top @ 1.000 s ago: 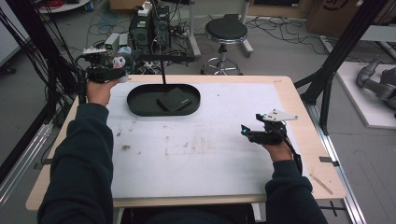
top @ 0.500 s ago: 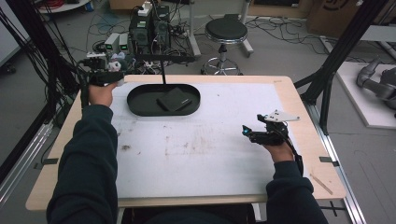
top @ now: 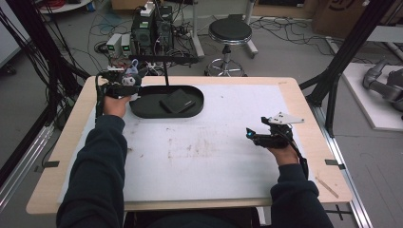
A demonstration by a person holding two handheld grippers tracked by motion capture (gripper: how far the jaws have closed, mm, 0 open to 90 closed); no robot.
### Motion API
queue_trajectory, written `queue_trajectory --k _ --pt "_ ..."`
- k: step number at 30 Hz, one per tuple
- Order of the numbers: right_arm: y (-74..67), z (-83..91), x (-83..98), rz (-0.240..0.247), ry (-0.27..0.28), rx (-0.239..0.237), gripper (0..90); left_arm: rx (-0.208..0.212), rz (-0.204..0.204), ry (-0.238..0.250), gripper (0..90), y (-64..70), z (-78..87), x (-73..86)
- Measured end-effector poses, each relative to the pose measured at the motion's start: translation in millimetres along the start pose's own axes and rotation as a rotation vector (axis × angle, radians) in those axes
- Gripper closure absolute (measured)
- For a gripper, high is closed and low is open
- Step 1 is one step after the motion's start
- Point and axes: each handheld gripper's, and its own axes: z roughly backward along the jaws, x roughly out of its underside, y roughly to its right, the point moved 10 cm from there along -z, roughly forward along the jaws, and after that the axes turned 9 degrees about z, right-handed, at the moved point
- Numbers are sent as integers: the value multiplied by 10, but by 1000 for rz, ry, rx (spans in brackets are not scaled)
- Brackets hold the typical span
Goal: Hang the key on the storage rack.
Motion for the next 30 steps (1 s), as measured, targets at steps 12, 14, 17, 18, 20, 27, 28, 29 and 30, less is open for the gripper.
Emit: queue_trajectory --k 12,14,17,18,20,27,28,29,30 --pt "16 16 -8 -5 11 0 218 24 29 12 289 -50 50 146" --pt "11 14 -11 -5 13 -2 217 24 19 -1 290 -55 92 165" --pt "4 8 -15 -11 13 -6 217 27 8 13 291 -36 141 137" --pt "2 7 -17 -10 14 -5 217 25 13 22 295 -37 146 121" --pt "-8 6 -24 -8 15 -6 217 21 15 22 306 -38 133 116" --pt "0 8 -22 -13 16 -8 218 94 6 38 303 129 233 121" --pt "-1 7 -22 -14 18 -9 218 124 11 55 303 184 289 112" --pt "0 10 -19 -15 15 -10 218 165 7 84 300 261 369 106" --pt "0 12 -17 -12 15 -12 218 183 3 97 297 300 421 111"
